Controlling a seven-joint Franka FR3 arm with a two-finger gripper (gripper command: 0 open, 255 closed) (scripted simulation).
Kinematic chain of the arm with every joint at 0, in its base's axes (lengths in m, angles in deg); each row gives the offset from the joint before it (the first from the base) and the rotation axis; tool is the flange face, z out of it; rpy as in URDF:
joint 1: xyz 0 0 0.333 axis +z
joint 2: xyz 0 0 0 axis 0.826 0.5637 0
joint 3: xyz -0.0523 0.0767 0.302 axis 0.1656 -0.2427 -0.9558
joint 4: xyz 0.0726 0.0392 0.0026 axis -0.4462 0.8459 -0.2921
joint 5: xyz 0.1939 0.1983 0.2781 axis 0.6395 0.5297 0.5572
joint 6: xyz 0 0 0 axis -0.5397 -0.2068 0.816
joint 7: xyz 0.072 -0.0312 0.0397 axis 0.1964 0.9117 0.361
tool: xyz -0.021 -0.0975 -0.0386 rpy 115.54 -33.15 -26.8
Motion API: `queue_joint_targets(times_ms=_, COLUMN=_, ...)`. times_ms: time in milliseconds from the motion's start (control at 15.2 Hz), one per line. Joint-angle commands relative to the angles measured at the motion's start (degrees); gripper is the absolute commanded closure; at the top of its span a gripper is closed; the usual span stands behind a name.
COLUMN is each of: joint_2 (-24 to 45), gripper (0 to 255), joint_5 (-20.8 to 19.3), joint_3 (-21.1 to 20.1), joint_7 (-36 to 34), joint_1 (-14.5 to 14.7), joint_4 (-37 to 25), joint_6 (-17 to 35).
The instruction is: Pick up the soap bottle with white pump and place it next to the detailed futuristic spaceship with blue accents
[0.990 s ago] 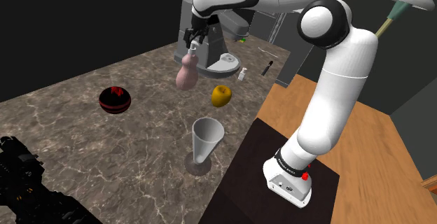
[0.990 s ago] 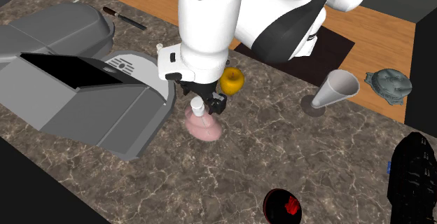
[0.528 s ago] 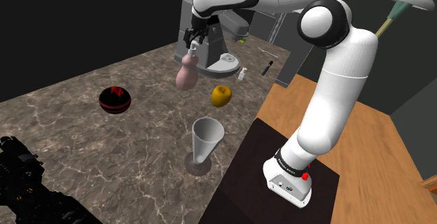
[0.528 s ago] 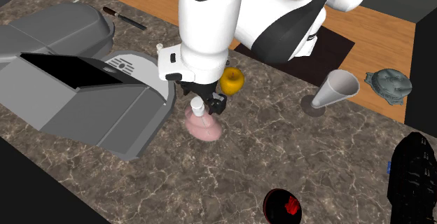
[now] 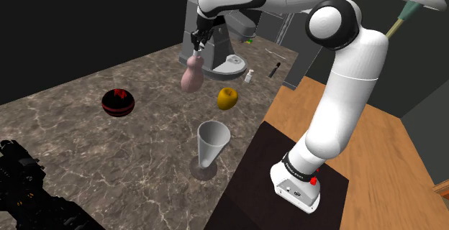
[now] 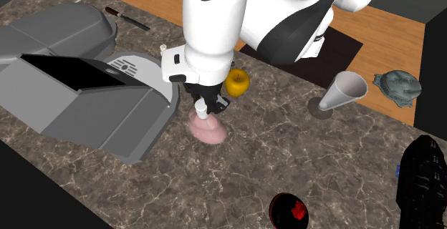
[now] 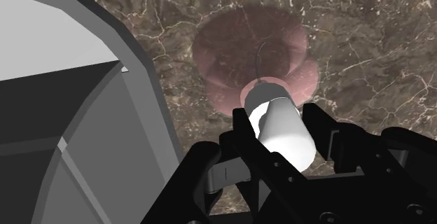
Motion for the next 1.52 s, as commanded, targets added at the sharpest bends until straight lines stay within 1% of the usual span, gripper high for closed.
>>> queue_joint_targets(times_ms=0, joint_2=0.01, gripper=255, joint_5=0.0, joint_3=-0.01, joint_7=0.0, joint_1=0.01, joint_4=0.03, joint_6=-0.01)
queue_joint_targets(times_ms=66, joint_2=0.03, gripper=255, joint_5=0.01, joint_3=-0.01, joint_7=0.0, joint_1=0.01, joint_4=0.0, joint_6=-0.02)
queue_joint_targets(times_ms=660, joint_2=-0.94, gripper=255, joint_5=0.25, joint_3=-0.07, joint_7=0.5, joint_1=0.04, joint_4=-5.58, joint_6=-6.55)
queue_joint_targets(times_ms=1452, joint_2=-0.48, gripper=255, joint_5=0.45, joint_3=-0.12, joint_7=1.14, joint_1=0.13, joint_4=-15.47, joint_6=-15.98)
